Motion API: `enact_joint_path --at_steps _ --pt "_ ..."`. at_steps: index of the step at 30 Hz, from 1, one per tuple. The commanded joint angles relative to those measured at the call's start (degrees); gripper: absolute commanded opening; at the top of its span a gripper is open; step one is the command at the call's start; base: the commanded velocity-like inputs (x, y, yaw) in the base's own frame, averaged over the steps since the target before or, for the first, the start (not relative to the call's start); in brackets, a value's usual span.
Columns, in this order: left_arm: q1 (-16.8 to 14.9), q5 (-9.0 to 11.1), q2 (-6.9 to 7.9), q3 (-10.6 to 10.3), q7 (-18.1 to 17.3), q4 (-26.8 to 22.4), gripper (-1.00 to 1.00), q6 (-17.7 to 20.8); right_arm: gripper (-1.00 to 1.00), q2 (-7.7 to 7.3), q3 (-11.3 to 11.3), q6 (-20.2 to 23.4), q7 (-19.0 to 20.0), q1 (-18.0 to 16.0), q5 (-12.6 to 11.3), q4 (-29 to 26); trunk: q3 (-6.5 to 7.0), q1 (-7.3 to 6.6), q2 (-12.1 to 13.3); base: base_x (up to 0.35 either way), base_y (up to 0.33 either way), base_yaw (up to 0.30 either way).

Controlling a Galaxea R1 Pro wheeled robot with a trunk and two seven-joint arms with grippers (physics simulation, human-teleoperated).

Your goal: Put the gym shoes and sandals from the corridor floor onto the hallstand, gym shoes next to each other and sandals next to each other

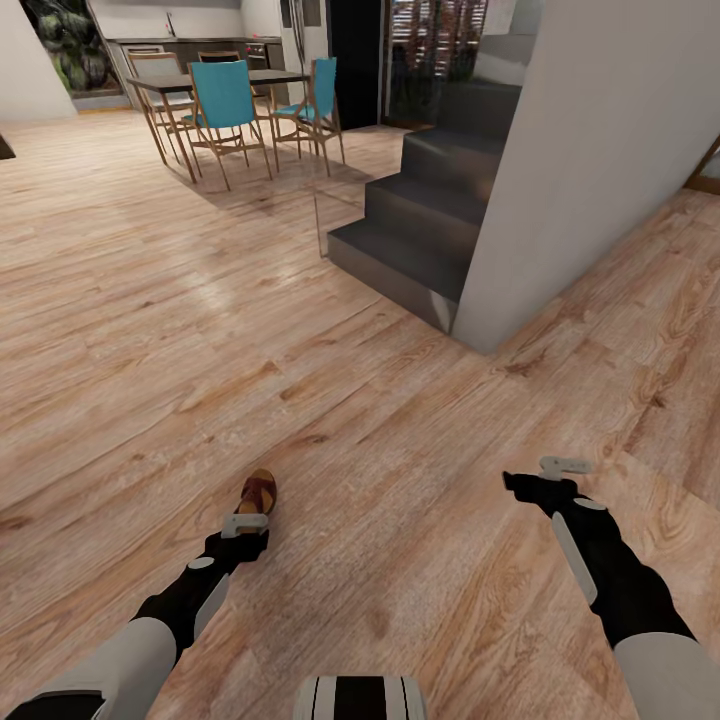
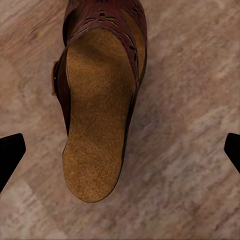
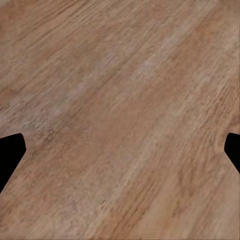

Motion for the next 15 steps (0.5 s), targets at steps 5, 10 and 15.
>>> enact_joint_path --at_steps 5,10,15 --pt "0.0 0.0 -0.01 0.1 0.1 0.0 1.00 -0.2 1.00 0.58 0.5 0.2 -0.2 0.0 -0.6 0.0 -0.04 -0.01 0.0 0.018 0.012 0.000" --pt "0.0 0.0 -0.01 0.1 0.1 0.0 1.00 -0.2 1.00 0.84 0.5 0.2 -0.2 0.1 -0.6 0.3 -0.04 -0.01 0.0 0.003 0.002 0.000" --pt "0.0 0.0 -0.01 0.1 0.1 0.0 1.00 -0.2 1.00 0.92 0.6 0.2 -0.2 0.1 -0.6 0.7 -0.04 -0.01 0.0 0.001 0.001 -0.003"
